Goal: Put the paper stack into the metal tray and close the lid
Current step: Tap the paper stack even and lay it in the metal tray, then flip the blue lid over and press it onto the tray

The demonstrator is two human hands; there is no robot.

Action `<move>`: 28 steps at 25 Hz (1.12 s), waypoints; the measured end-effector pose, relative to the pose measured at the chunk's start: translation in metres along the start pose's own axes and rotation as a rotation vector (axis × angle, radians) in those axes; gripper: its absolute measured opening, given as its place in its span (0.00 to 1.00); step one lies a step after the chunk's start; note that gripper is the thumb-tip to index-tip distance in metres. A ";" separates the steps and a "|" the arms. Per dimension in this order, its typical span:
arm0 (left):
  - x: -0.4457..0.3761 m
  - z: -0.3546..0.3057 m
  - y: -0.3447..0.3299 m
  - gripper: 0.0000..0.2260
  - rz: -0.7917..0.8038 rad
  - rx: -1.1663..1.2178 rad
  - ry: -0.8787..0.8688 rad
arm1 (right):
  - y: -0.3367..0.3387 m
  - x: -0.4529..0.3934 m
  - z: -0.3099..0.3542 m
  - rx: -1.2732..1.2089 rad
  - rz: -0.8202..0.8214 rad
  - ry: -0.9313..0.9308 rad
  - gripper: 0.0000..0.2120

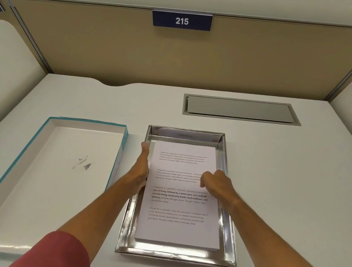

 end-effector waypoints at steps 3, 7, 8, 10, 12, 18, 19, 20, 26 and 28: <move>0.002 -0.002 -0.001 0.33 -0.022 0.082 0.017 | -0.001 -0.003 -0.004 0.001 -0.017 0.029 0.03; -0.019 0.021 -0.001 0.47 -0.010 -0.138 -0.081 | -0.009 -0.002 -0.010 0.074 -0.070 0.138 0.19; -0.021 0.025 -0.002 0.45 -0.059 -0.244 -0.138 | -0.011 -0.002 -0.010 0.109 -0.091 0.191 0.22; -0.019 0.031 -0.004 0.34 -0.139 -0.453 -0.359 | -0.018 -0.001 -0.012 0.225 -0.122 0.297 0.32; -0.009 0.034 -0.008 0.33 -0.166 -0.657 -0.588 | -0.023 0.004 -0.012 0.328 -0.149 0.393 0.39; -0.004 0.041 -0.002 0.41 -0.348 -1.122 -0.844 | -0.030 0.014 0.006 0.517 -0.245 0.751 0.42; -0.001 0.041 -0.001 0.42 -0.386 -1.152 -0.862 | -0.032 0.015 0.009 0.547 -0.247 0.786 0.43; 0.003 0.042 0.002 0.42 -0.416 -1.175 -0.858 | -0.035 0.017 0.011 0.573 -0.255 0.820 0.44; 0.017 0.044 0.021 0.44 -0.530 -1.209 -0.812 | -0.044 0.024 0.022 0.638 -0.304 0.930 0.45; 0.020 0.044 0.027 0.45 -0.557 -1.197 -0.814 | -0.047 0.029 0.026 0.647 -0.324 0.945 0.45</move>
Point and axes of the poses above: each hand's wrist, its own x-axis away from the middle knuckle, its own y-axis out of the back of the hand, z = x × y, the point moved 4 cm from there along -x, towards the middle knuckle, and after that the axes turned 9 degrees about -z, right-handed, at the moved point
